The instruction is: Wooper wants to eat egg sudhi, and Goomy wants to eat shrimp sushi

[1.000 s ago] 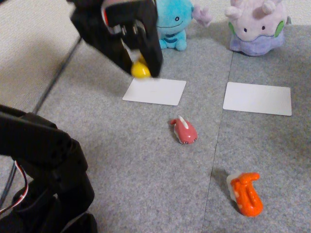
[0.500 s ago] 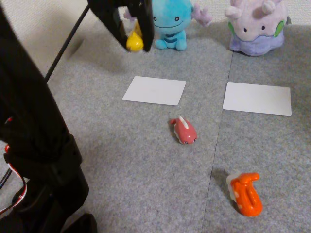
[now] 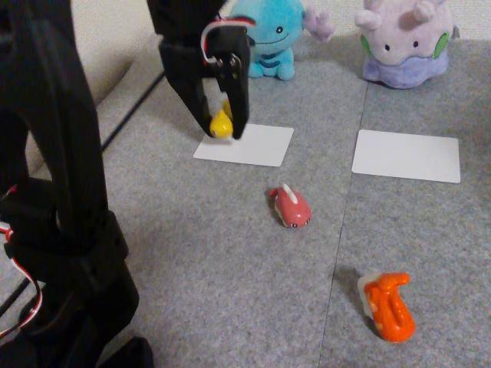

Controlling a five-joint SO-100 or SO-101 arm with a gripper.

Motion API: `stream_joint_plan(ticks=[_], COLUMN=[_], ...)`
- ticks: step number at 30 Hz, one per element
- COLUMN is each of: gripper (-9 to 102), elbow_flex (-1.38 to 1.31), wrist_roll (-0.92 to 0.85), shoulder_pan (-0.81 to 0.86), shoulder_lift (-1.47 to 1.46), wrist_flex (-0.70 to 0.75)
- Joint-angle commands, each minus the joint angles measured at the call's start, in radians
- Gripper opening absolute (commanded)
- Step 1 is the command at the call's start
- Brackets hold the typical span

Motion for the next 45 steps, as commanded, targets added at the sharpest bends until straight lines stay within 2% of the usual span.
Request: stream_joint_plan(ticks=[1, 13, 25, 30, 40, 45], gripper=[3, 5, 24, 29, 28, 28], elbow_flex=[-0.054, -0.054, -0.054, -0.054, -0.054, -0.041], wrist_roll=[0.006, -0.011, -0.012, -0.014, 0.008, -0.002], shoulder_pan=[0.009, 0.054, 0.051, 0.023, -0.115, -0.109], shoulder_lift=[-0.009, -0.048, -0.046, -0.012, 0.247, 0.39], wrist_flex=[-0.028, -0.11, -0.092, -0.032, 0.117, 0.201])
